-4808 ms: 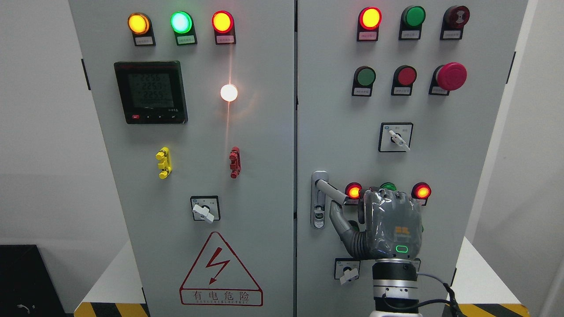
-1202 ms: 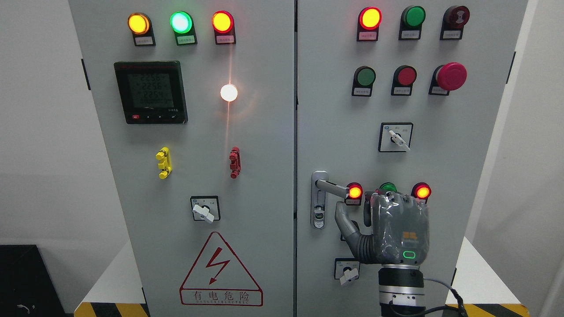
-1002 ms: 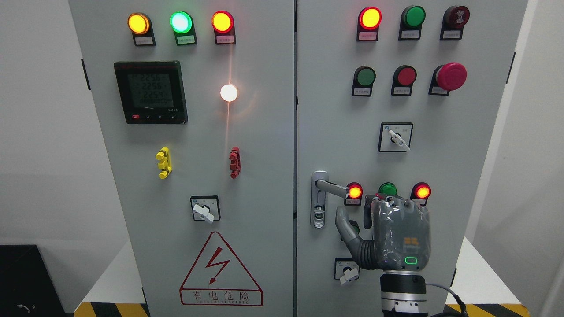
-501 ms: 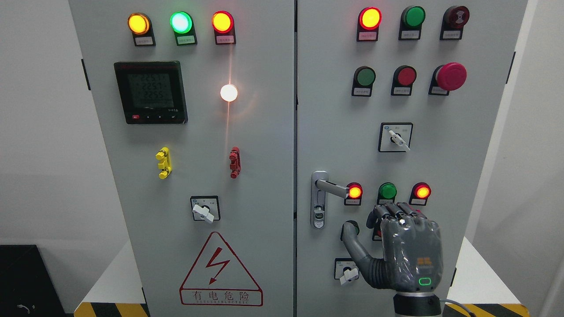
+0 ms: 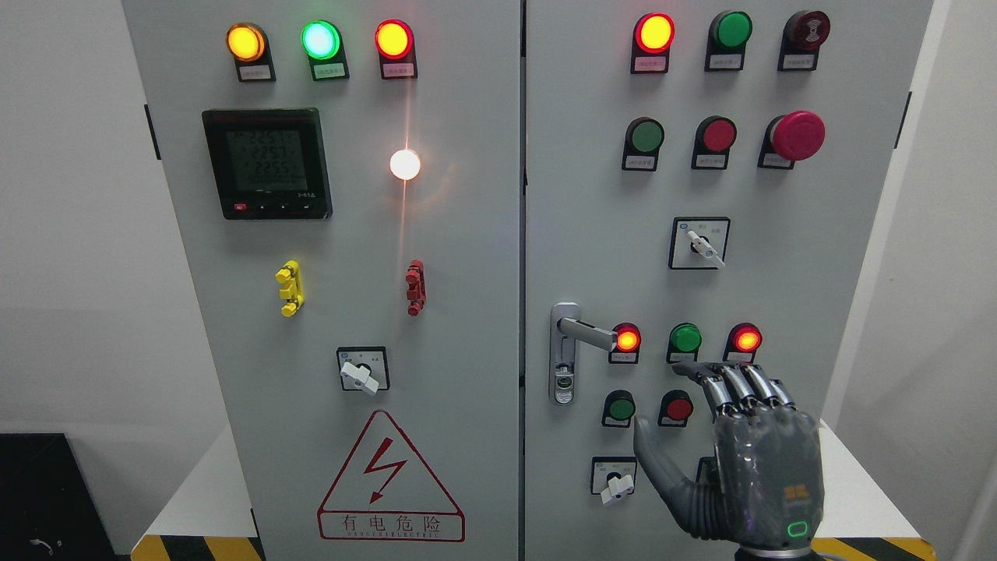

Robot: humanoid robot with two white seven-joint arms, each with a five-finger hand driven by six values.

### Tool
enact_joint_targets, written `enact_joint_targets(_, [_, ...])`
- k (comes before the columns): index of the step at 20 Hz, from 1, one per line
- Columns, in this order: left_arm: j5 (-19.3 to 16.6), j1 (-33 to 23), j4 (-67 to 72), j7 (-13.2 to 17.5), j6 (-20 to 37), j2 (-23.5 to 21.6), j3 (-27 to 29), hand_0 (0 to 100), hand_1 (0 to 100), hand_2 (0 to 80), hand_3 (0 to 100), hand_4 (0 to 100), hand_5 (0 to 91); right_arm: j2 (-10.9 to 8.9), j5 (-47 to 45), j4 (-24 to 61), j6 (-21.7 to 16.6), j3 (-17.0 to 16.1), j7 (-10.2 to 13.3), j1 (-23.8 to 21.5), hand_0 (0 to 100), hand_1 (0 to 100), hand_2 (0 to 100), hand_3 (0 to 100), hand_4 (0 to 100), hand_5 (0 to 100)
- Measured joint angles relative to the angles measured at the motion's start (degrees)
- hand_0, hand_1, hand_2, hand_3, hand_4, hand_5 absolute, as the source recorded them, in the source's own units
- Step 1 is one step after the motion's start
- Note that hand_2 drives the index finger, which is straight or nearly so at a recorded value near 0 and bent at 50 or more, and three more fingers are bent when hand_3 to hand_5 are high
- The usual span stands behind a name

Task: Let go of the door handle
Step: 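Open the right hand and pull it away from the handle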

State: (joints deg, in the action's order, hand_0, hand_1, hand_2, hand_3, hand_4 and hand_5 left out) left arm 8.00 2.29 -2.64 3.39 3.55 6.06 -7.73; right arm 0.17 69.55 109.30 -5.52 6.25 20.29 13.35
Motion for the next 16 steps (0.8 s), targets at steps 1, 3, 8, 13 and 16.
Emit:
enact_joint_targets(1, [0.0,0.0,0.0,0.0,0.0,0.0,0.0,12,56,0.0,0,0,0.0,-0.27,-0.5,0.2,-1.2,-0.3,0.1,-0.2,39,22,8,16,17,5])
enact_joint_targets(3, [0.0,0.0,0.0,0.0,0.0,0.0,0.0,12,56,0.0,0,0,0.0,-0.73,-1.4,0.6,-2.2,-0.8,0.2,-0.6,39,22,8,16,16,4])
enact_joint_targets(8, [0.0,0.0,0.0,0.0,0.0,0.0,0.0,12,56,0.0,0,0,0.0,-1.63,-2.5,1.4,-3.4,-1.6,0.1,-1.3,40,21,4,13,12,0])
enact_joint_targets(13, [0.0,0.0,0.0,0.0,0.0,0.0,0.0,12,56,0.0,0,0,0.0,-2.17,-3.0,1.8,-3.7,-1.9,-0.4,-2.0,40,20,4,13,12,0])
enact_joint_targets(16, [0.0,0.0,0.0,0.0,0.0,0.0,0.0,12,56,0.0,0,0,0.0,-2.39,-3.1,2.1,-4.3,-2.0,-0.5,-2.6,41,19,3,12,11,0])
